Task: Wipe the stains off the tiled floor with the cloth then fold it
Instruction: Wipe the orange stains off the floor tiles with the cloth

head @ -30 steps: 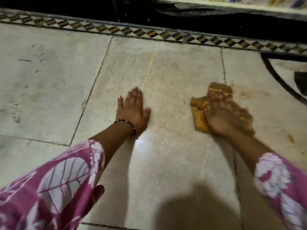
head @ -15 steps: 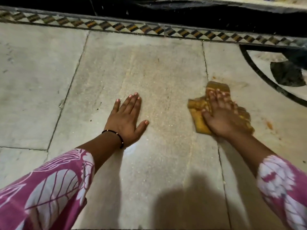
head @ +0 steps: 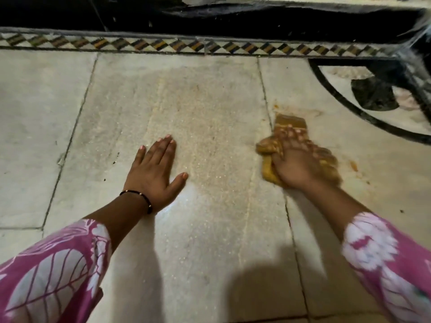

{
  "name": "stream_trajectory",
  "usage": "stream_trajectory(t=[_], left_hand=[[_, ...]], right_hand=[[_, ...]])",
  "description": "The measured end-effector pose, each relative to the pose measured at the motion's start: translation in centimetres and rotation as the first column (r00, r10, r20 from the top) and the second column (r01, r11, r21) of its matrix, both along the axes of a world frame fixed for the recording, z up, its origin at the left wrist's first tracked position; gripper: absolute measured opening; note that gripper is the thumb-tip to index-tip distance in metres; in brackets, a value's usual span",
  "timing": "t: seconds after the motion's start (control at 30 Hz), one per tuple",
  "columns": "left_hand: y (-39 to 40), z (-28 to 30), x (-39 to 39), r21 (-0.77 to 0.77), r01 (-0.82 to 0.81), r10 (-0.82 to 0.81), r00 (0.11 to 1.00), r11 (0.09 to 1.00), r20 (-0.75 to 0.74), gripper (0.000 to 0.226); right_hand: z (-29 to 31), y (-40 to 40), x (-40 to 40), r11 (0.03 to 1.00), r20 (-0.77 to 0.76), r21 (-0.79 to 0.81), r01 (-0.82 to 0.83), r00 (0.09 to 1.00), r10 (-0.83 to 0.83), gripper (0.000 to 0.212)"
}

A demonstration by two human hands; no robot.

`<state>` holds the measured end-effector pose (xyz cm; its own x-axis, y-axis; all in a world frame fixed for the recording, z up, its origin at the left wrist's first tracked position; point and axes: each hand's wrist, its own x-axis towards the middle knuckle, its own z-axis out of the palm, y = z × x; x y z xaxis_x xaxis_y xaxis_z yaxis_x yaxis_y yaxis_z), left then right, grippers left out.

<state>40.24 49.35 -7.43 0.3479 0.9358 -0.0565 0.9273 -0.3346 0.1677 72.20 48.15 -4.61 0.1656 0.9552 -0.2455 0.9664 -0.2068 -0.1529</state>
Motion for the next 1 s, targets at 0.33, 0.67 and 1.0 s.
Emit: stream_trajectory(t=[0.33,0.67,1.0], left_hand=[[-2.7,2.7,9.9,0.048,0.201,-0.206,0.947,0.978,0.246,0.077],[-5.9,0.2,17.4,-0.024,0.314,-0.314,0.949,0.949,0.016,0.086],[-5.9,-0.4,17.8,0.0,0.326,-0.326,0.945,0.945,0.012,0.081]], right_hand=[[-0.5,-13.0,2.1,0.958,-0.024,0.073,-0.276,0.96,0.279,0.07],[0.5,-10.6,3.2,0.989,0.056,0.037,-0.143,0.988,0.14,0.069],[0.5,-11.7,12.9,0.9,0.125,0.082,0.427,0.892,-0.435,0.068]])
